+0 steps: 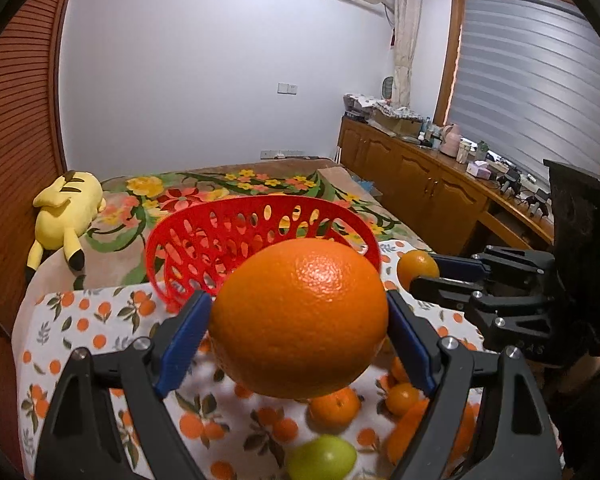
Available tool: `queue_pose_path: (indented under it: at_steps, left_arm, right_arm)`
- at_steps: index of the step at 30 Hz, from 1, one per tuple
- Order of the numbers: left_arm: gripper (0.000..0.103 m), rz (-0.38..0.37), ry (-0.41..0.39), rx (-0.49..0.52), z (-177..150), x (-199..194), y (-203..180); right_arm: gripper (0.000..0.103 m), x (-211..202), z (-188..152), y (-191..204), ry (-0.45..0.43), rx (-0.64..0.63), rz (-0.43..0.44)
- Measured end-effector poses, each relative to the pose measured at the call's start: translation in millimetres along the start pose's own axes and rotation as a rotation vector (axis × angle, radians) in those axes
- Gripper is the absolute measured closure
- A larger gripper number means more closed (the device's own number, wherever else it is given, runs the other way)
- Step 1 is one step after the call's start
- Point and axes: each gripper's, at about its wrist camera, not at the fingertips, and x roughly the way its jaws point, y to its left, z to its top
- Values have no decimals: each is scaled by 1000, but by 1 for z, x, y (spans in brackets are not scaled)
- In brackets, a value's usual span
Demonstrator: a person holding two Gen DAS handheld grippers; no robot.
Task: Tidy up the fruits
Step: 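Carry both fruits over the red basket and open both tools to drop them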
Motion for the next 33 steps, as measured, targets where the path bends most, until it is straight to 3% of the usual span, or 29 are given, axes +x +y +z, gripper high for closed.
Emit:
queue_pose_path:
  at_steps: [9, 29, 33]
  left_arm:
    - [18, 31, 68, 28, 8, 47, 6]
    - [17, 63, 165, 6, 3, 88, 19]
    - [18, 67, 100, 17, 11, 75, 14]
  right_arm:
    - [73, 34, 13, -17, 50, -15, 31]
    - [73, 92, 23, -21, 173, -54, 52]
    - [73, 95, 23, -22, 182, -64, 47]
